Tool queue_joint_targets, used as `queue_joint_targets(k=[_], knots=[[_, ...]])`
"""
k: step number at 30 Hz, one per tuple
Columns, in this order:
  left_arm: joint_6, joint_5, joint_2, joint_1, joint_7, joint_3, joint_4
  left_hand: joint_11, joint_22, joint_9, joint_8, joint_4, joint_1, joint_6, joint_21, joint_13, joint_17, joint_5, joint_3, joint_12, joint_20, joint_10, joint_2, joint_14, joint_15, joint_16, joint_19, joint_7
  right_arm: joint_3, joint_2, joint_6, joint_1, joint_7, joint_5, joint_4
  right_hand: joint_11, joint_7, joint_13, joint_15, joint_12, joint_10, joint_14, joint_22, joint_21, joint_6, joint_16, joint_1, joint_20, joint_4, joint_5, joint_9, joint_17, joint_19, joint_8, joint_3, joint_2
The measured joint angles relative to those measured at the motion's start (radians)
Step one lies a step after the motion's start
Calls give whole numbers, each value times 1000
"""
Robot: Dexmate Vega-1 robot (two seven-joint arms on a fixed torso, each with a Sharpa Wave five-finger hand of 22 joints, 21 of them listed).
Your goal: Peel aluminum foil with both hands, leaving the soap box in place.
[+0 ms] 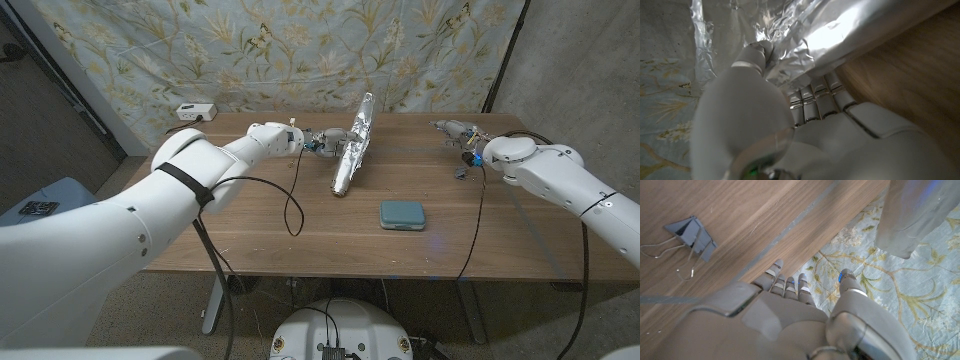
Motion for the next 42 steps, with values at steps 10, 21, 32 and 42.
queue_joint_targets(k=[10,21,32,42], knots=[[10,-13,-11,11,51,-20,-4,0,-4,0,0,0,1,0,9,1,0,0,0,-1,-5,0,-1,5,-2,-1,-5,0,22,-28,-50,-21,-25,20,-81,26,1,0,34,0,10,13,0,0,1,0,5,35,0,0,0,0,5,0,0,-5],[31,-22,-12,41,87,-55,-58,-4,-9,0,0,0,0,3,24,5,3,0,0,-9,-5,4,0,5,-2,-1,-5,3,50,-38,-103,-46,-69,64,-135,46,4,0,55,1,22,23,0,0,12,0,9,54,-4,0,0,0,7,4,-4,-9],[33,-30,-29,53,144,-90,-71,0,-18,0,0,0,-1,4,36,7,4,0,0,-14,-10,10,0,10,-3,-1,-10,4,79,-48,-122,-75,-98,103,-200,78,4,0,88,5,29,23,0,0,12,0,17,79,-9,0,0,0,4,4,0,-9],[30,-33,-41,64,199,-128,-74,0,-23,0,0,0,0,4,44,11,5,0,0,-17,-10,10,0,10,-3,-6,-10,4,82,-50,-155,-72,-120,124,-242,89,6,-5,113,5,40,41,0,0,24,5,22,100,-13,0,0,0,15,4,-4,-14]])
